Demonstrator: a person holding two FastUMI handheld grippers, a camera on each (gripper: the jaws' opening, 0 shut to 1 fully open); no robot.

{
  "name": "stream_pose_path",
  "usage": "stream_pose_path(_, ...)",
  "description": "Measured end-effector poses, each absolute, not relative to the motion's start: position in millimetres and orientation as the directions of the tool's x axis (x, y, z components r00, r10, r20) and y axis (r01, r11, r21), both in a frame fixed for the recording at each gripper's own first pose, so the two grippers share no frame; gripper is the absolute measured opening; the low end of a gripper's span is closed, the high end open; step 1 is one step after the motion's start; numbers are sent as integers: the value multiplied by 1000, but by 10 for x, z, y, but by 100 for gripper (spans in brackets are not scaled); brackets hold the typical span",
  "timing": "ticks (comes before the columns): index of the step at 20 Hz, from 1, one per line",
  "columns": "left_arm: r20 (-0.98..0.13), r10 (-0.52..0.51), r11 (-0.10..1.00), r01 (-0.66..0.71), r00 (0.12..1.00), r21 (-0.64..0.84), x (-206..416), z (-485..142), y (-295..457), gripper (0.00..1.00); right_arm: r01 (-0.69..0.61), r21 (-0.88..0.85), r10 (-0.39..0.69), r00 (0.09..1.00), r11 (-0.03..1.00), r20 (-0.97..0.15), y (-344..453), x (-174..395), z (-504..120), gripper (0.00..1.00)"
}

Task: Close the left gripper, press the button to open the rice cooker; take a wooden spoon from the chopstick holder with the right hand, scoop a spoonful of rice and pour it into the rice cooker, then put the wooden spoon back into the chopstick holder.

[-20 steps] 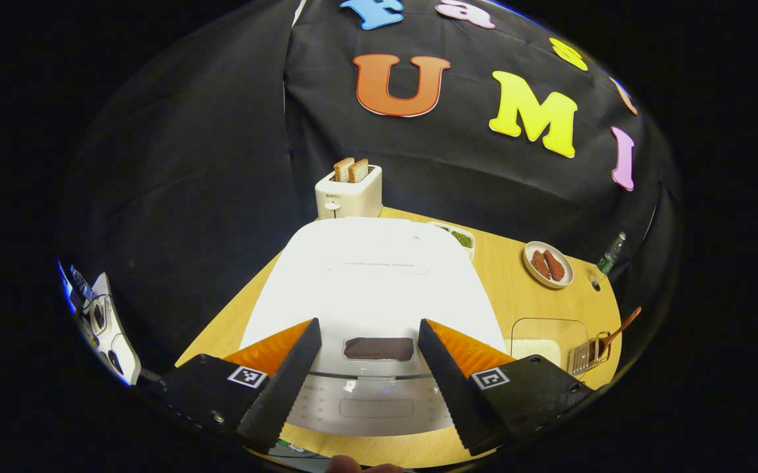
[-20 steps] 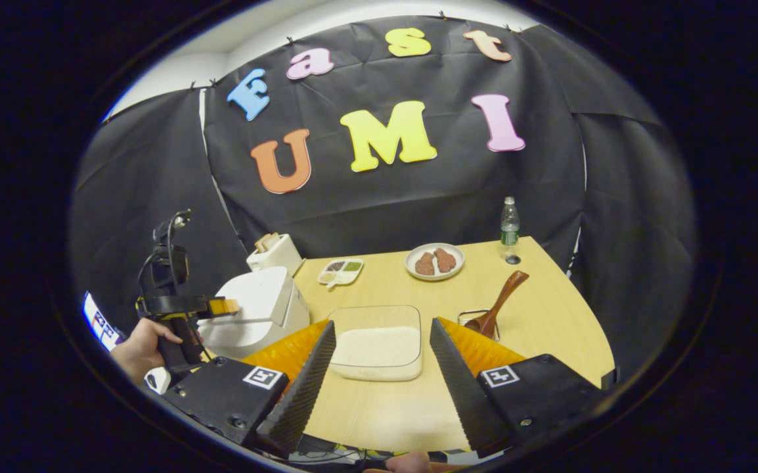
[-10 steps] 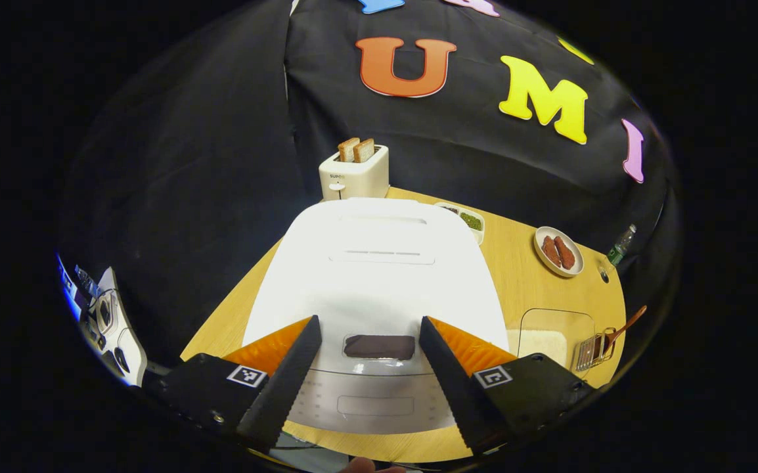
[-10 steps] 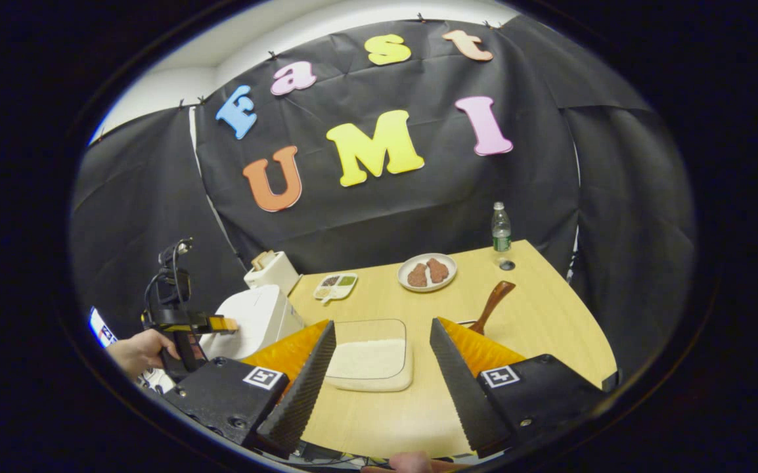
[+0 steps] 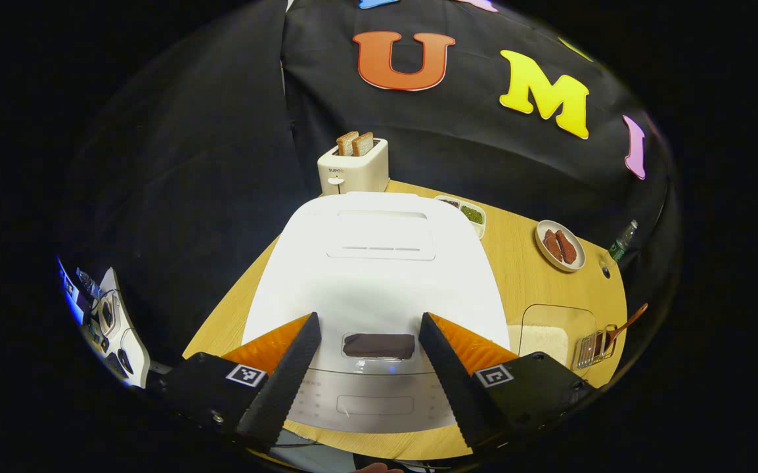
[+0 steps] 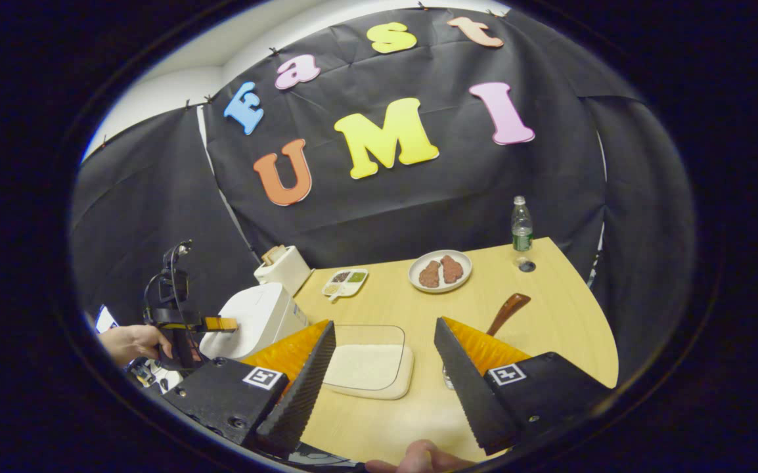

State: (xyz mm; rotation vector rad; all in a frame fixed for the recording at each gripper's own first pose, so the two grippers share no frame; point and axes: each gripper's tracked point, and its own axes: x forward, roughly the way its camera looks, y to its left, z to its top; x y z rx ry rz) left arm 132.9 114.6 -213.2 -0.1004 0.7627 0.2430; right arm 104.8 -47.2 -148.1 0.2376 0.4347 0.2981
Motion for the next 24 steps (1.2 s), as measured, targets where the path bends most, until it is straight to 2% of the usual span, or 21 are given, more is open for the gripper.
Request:
stream_pose_path(5, -670, 211, 961, -275, 712, 10, 1404, -2104, 1200, 99, -348, 322, 456, 807, 881, -375, -264, 1271, -1511, 99)
stream_pose_path(10, -600, 277, 944, -330, 751, 23, 1493, -1980, 1288, 96, -389, 313, 482, 812, 867, -327, -228, 1371, -1340, 98)
stream_pose_path(13, -527, 285, 940, -342, 801, -10, 1549, -1701, 1287, 96, -383, 299, 469, 828, 874, -307, -223, 1375, -1280, 99)
stream_pose_path(17, -393, 270, 946, -318, 879, -61, 1324, -1083, 1269, 96, -357, 256, 422, 865, 898, -273, -176, 1310, -1122, 99)
stream_pose_path(22, -220, 165, 965, -204, 961, -165, 893, -387, 1059, 93, -323, 182, 358, 910, 929, -208, 34, 889, -755, 99)
stream_pose_path(24, -192, 125, 973, -158, 973, -166, 691, -219, 1099, 93, -288, 155, 314, 931, 945, -184, 133, 631, -627, 99)
